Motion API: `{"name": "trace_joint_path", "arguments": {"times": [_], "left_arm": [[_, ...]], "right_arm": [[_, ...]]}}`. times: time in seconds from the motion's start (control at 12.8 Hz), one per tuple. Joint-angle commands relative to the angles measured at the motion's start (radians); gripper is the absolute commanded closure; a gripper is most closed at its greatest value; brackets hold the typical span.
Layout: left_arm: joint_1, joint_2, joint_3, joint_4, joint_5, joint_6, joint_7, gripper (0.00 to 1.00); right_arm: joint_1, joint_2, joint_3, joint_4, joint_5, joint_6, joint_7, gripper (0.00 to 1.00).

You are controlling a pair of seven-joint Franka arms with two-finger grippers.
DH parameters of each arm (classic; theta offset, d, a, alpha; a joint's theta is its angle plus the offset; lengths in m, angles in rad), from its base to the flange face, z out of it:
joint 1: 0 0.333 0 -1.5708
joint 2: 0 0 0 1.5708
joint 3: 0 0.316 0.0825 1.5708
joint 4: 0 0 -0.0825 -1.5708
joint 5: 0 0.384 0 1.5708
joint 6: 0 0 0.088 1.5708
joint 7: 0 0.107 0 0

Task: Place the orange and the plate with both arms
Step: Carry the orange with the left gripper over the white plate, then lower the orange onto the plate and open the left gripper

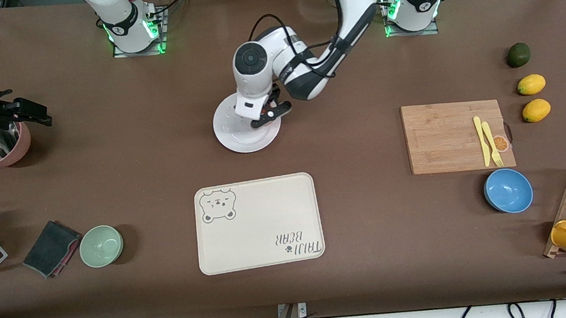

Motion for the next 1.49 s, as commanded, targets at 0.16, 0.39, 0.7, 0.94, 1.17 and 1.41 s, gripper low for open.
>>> {"name": "trace_joint_path", "arguments": {"times": [0.16, 0.39, 0.7, 0.94, 1.17, 1.41], "left_arm": [[-0.054, 0.091, 0.016, 0.041, -0.022, 0.115, -0.017, 0.98], [-0.054, 0.111, 0.017, 0.041, -0.013, 0.149, -0.01, 0.4], [-0.034, 0.07, 0.024, 0.044, 0.011, 0.099, -0.002, 0.0], [0.025, 0.007, 0.011, 0.086, 0.025, -0.051, 0.035, 0.0], [0.146, -0.091, 0.007, 0.087, -0.013, -0.206, 0.2, 0.0], [0.321, -0.128, 0.007, 0.084, -0.048, -0.34, 0.462, 0.0]], "right_arm": [[-0.004, 0.005, -0.001, 0.016, 0.014, -0.006, -0.008, 0.0], [-0.004, 0.005, -0.001, 0.016, 0.016, -0.005, -0.008, 0.0], [-0.004, 0.005, -0.001, 0.016, 0.014, -0.006, -0.008, 0.0], [-0.004, 0.005, -0.001, 0.016, 0.016, -0.006, -0.008, 0.0], [-0.004, 0.005, -0.001, 0.018, 0.016, -0.006, -0.008, 0.0], [-0.004, 0.005, -0.001, 0.016, 0.014, -0.006, -0.008, 0.0]]}}
